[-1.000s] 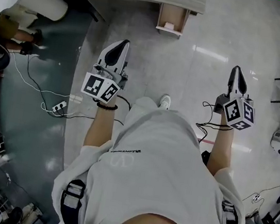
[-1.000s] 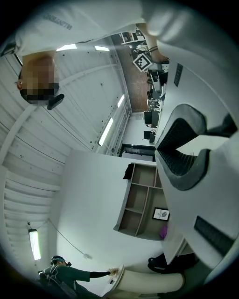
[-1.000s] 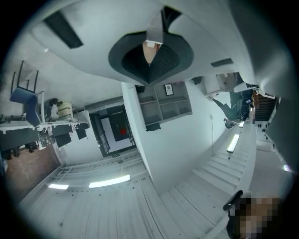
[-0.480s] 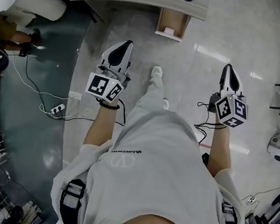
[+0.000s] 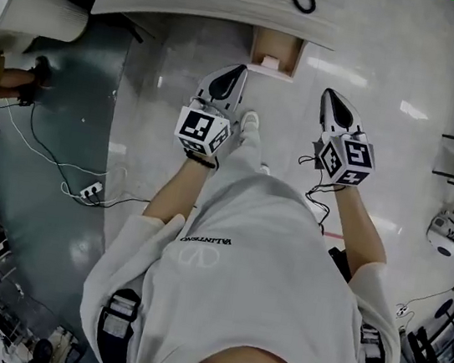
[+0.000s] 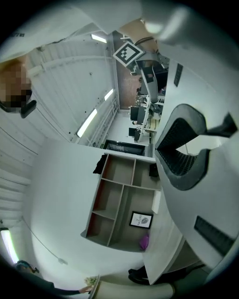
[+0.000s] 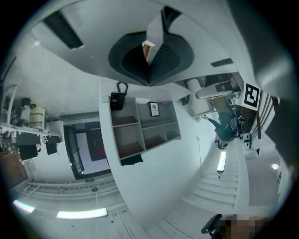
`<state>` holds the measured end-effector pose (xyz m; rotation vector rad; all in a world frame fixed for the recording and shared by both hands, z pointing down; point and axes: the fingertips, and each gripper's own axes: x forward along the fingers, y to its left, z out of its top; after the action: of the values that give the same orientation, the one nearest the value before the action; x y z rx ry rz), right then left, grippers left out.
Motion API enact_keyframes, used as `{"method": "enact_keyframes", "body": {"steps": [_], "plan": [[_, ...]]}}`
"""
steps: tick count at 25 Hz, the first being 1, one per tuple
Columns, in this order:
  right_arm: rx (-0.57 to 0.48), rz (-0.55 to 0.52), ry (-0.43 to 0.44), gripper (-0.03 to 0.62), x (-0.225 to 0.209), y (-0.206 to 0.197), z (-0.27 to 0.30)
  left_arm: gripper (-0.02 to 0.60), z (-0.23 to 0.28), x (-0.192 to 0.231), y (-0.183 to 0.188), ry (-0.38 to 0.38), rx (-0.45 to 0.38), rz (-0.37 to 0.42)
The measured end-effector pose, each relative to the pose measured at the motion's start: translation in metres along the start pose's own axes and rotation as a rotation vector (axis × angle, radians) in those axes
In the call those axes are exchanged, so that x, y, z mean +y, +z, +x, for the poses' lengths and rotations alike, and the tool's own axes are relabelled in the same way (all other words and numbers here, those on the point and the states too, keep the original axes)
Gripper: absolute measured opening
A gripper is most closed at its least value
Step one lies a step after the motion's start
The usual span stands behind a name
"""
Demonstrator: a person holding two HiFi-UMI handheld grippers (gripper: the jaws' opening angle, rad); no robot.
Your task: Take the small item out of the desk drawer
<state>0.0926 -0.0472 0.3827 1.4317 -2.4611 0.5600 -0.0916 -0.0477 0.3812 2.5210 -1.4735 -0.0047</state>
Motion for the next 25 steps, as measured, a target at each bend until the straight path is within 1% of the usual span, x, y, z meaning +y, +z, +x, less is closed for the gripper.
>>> {"method": "enact_keyframes", "body": {"steps": [2,6,12,16,21,25], "plan": [[0.038,0.018,0.017,-0.002,0.0,-0.009,0.029,-0.002,0.02,0.009,-0.015,-0.027,0.041,-0.014],[0.106,0.032,0.02,-0.002,-0.003,-0.032,0.083,-0.002,0.055,0.035,-0.049,-0.052,0.111,-0.074],[0.18,0.05,-0.015,-0.002,-0.016,-0.061,0.139,-0.002,0.101,0.053,-0.094,-0.082,0.202,-0.087],[0.222,0.075,-0.035,-0.002,-0.029,-0.081,0.163,-0.002,0.123,0.061,-0.125,-0.078,0.259,-0.12],[0.278,0.124,-0.039,-0.002,-0.045,-0.115,0.183,0.012,0.142,0.059,-0.166,-0.068,0.321,-0.152],[0.307,0.138,-0.039,-0.002,-0.061,-0.144,0.208,0.059,0.166,0.068,-0.204,-0.037,0.353,-0.193]]}}
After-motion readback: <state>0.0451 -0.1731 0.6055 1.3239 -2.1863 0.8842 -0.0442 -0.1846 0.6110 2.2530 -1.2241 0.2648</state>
